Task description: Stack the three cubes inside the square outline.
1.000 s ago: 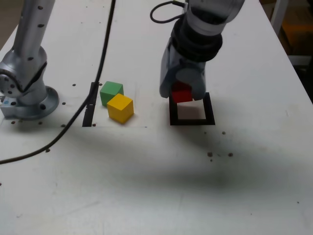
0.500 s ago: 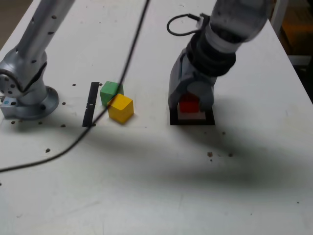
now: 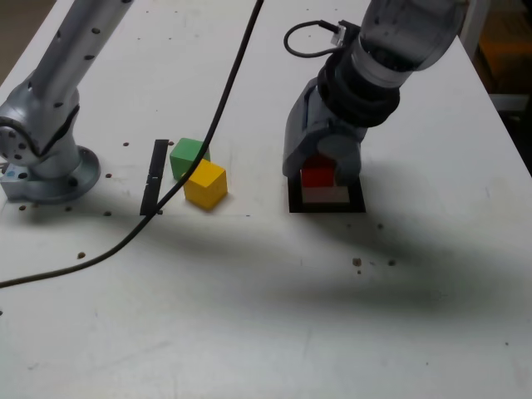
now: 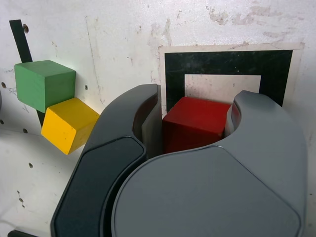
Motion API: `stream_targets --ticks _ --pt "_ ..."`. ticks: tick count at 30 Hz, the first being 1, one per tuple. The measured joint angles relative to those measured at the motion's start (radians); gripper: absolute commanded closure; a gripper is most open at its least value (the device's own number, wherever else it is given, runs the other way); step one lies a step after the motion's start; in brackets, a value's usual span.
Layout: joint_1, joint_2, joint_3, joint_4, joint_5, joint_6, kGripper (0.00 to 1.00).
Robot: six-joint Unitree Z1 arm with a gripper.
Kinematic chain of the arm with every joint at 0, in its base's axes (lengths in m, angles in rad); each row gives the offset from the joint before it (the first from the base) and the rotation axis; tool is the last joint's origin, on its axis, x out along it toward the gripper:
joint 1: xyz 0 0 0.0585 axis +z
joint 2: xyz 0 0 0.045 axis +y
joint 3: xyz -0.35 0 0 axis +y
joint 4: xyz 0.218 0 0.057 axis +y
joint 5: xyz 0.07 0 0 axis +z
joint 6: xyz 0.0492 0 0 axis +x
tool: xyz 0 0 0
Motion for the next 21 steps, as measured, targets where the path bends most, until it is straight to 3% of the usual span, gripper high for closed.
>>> stream_targets --ticks 11,15,21 --pt "0.007 0.021 -0.032 0.04 0.022 -0.002 0.09" --pt "0.007 0.021 -0.044 0.057 0.02 -0.001 0.02" --pt "0.007 0.012 -0.052 0.096 -0.001 0.003 0.01"
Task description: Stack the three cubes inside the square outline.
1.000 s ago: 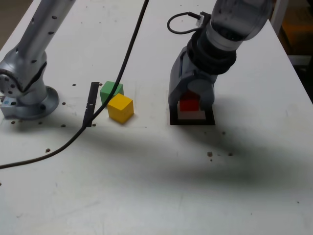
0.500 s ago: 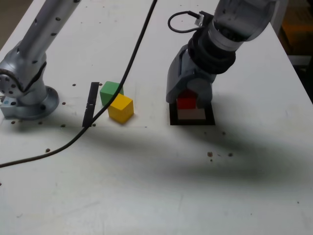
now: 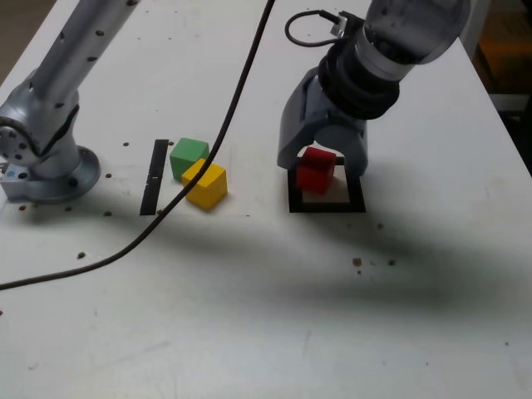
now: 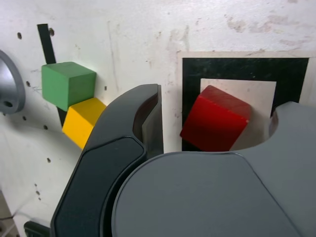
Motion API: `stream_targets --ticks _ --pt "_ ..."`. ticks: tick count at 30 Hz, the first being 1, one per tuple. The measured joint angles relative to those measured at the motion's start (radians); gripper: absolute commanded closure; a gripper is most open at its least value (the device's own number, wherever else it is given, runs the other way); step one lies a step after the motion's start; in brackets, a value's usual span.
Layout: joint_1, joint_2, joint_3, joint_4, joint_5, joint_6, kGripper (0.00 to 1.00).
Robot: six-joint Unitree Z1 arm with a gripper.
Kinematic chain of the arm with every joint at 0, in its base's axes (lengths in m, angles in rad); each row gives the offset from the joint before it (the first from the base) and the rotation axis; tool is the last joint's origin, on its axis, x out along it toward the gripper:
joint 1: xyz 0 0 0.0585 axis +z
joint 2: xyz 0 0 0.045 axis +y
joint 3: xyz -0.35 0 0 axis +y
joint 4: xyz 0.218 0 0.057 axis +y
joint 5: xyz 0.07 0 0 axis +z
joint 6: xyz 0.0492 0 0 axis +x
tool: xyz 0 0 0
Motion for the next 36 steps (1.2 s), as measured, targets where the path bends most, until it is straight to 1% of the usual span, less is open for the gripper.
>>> stream_targets --ticks 3,5,10,13,16,17,19,20,23,26,28,29,30,33,35,36 --pt "0.0 -0.04 0.011 0.021 -0.005 0.0 0.01" --pt "-0.001 -0.085 0.027 0.029 -0.005 -0.005 0.01" --pt "-0.024 -0.215 0.172 0.047 -0.016 -0.056 0.01" --pt "-0.072 -0.293 0.268 0.047 -0.023 -0.158 0.0" --pt "-0.126 -0.362 0.322 0.048 -0.033 -0.26 0.0" --pt "-0.135 -0.373 0.331 0.052 -0.038 -0.298 0.0" --pt "-0.134 -0.371 0.335 0.055 -0.044 -0.358 0.01" --pt "-0.129 -0.366 0.341 0.052 -0.051 -0.407 0.01" --pt "-0.11 -0.398 0.357 0.044 -0.088 -0.507 0.01" --pt "-0.093 -0.45 0.372 0.035 -0.154 -0.536 0.01" --pt "-0.092 -0.455 0.387 0.029 -0.214 -0.574 0.01" --pt "-0.093 -0.454 0.395 0.025 -0.23 -0.59 0.01" --pt "-0.096 -0.453 0.398 0.023 -0.237 -0.597 0.01" --pt "-0.107 -0.453 0.415 0.009 -0.306 -0.676 0.01" --pt "-0.128 -0.454 0.434 -0.012 -0.323 -0.739 0.02" --pt "-0.14 -0.456 0.451 -0.036 -0.324 -0.757 0.02"
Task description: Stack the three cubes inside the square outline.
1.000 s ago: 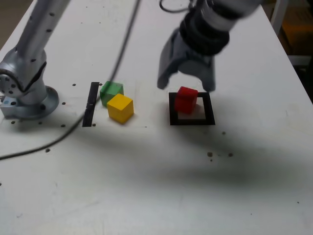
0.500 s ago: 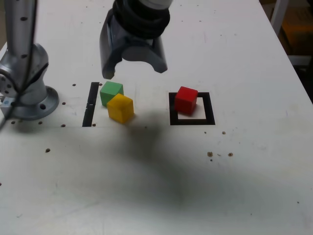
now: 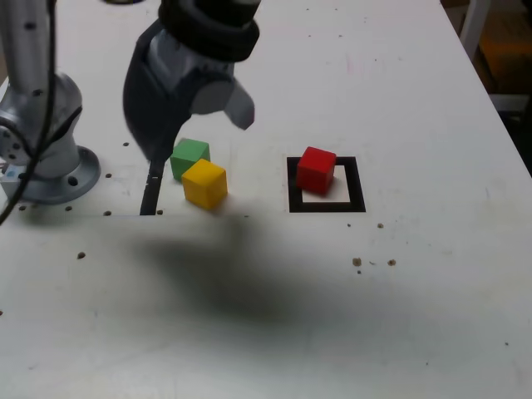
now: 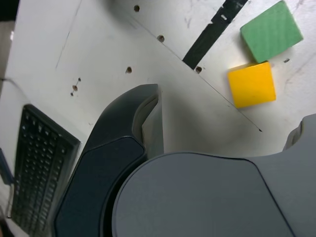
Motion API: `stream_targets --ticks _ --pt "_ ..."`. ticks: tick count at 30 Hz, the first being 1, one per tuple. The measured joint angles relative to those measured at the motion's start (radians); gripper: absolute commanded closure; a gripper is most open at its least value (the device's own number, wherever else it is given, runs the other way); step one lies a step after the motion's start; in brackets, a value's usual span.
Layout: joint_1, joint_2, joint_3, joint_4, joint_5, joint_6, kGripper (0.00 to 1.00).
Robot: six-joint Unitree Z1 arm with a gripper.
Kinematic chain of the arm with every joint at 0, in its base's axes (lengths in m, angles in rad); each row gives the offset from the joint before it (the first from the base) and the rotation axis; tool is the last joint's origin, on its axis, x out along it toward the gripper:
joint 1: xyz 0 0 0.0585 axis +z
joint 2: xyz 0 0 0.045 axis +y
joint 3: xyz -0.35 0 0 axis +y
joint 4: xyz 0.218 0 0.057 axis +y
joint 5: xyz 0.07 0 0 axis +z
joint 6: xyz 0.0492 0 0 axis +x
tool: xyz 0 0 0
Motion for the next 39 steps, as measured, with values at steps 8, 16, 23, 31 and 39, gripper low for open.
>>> stream_targets --ticks 8,16,23,31,39 --pt "-0.051 -0.113 0.296 -0.317 -0.039 -0.072 0.01" --pt "-0.026 -0.149 0.376 -0.561 -0.05 -0.139 0.02" --pt "0.046 -0.123 0.379 -0.576 -0.092 -0.192 0.07" --pt "0.047 -0.089 0.404 -0.602 -0.094 -0.275 0.09" --pt "0.078 -0.049 0.412 -0.608 0.001 -0.275 0.09"
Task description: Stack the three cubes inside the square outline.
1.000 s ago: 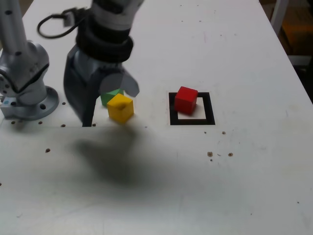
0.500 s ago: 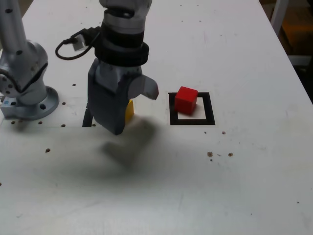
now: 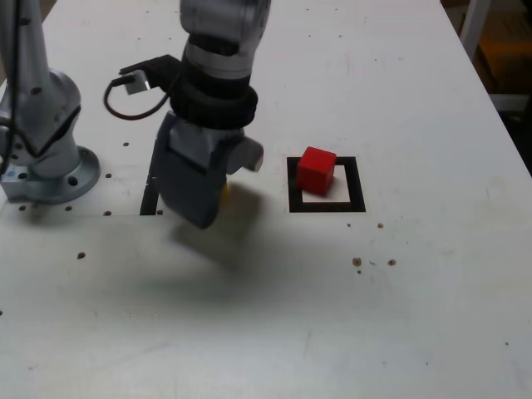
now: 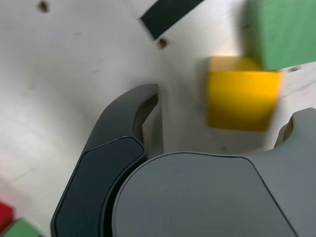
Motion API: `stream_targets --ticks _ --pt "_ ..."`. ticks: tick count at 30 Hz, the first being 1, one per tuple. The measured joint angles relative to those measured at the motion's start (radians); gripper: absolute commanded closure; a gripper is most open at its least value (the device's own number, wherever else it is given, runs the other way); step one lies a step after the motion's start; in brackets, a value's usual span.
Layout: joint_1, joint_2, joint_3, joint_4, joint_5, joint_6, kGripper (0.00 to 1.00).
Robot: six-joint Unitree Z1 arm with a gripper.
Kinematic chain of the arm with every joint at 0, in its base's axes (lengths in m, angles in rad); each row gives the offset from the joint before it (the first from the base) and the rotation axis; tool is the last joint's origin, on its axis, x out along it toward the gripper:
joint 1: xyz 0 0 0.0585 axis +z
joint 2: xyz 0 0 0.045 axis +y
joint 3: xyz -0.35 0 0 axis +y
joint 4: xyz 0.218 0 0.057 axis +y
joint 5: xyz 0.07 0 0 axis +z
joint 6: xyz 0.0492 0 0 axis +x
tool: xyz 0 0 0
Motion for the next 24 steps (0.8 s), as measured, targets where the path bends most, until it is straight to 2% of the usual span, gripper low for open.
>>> stream_targets --ticks 5,13,19,24 --pt "0.02 0.004 0.016 0.0 0.025 0.003 0.09" --pt "0.05 0.005 0.068 -0.033 0.024 0.048 0.11" --pt "0.053 0.005 0.094 -0.057 -0.014 0.087 0.29" --pt "0.054 0.005 0.104 -0.063 -0.014 0.089 0.39"
